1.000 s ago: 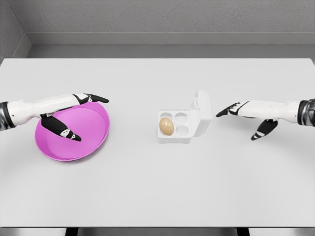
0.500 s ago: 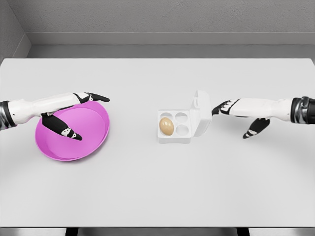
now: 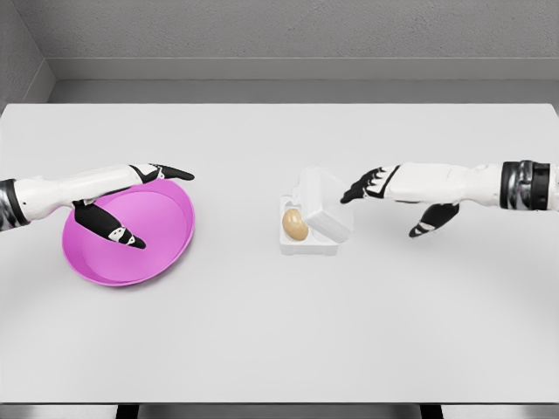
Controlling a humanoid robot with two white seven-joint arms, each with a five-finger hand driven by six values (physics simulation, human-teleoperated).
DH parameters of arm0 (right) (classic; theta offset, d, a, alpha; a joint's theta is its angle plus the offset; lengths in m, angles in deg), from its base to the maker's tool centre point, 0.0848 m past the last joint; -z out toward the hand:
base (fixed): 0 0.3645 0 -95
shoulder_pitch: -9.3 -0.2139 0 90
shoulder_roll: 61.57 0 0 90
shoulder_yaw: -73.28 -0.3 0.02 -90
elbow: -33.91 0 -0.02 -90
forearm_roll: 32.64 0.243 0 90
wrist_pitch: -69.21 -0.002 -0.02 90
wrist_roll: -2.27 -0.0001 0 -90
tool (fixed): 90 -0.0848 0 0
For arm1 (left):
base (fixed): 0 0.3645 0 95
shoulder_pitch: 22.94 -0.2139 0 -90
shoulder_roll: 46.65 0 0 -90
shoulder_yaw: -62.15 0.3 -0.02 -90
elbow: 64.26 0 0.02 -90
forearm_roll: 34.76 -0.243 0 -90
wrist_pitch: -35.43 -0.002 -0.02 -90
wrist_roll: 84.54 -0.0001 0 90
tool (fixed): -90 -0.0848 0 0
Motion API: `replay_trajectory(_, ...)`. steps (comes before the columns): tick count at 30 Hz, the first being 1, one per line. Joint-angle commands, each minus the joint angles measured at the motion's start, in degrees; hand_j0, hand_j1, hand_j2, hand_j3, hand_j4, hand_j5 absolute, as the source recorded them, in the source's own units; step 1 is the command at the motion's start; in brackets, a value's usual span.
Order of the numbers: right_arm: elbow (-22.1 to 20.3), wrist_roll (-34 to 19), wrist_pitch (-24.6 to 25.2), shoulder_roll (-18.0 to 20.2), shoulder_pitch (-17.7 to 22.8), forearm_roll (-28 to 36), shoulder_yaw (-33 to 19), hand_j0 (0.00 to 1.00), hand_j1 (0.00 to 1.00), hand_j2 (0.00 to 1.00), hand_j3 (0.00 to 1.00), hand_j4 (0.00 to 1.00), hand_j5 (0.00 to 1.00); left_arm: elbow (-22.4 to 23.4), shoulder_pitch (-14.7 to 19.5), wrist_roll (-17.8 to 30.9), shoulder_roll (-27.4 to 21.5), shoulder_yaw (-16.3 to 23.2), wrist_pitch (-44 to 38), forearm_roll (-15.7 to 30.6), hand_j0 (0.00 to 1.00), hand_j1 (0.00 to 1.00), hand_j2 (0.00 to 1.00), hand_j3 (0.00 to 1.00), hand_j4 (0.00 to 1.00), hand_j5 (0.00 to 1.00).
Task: Pack egg into the box and close the box lid
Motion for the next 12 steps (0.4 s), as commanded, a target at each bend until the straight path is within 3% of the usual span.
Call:
replay_trajectory(1, -0.86, 0.02, 0.13, -1.88, -0.18, 0.26, 1.44, 1.0, 1.0, 1.0, 1.0, 1.0, 1.0, -0.05, 0.0, 0.01, -0.12, -0.03, -0.13, 0.49, 1.0, 1.0, 1.0, 1.0, 1.0, 1.0)
replay_trajectory(5, -0.68, 0.02, 0.13, -3.2, -2.9, 0.26, 4.08, 1.0, 1.0, 1.0, 1.0, 1.0, 1.0, 0.03, 0.0, -0.08, -0.03, 0.05, -0.13, -0.48, 1.0, 1.0, 1.0, 1.0, 1.0, 1.0)
replay_trajectory(9, -0.68, 0.02, 0.13, 0.4, -3.78, 0.26, -4.71, 1.0, 1.0, 1.0, 1.0, 1.0, 1.0, 0.12, 0.0, 0.01, -0.29, -0.03, -0.13, -0.66, 1.0, 1.0, 1.0, 1.0, 1.0, 1.0)
replay_trajectory(12, -0.33, 0.02, 0.13, 1.02, -3.52, 0.35, -6.99, 1.0, 1.0, 1.0, 1.0, 1.0, 1.0, 0.12, 0.0, -0.08, -0.47, -0.21, -0.13, -0.66, 1.0, 1.0, 1.0, 1.0, 1.0, 1.0)
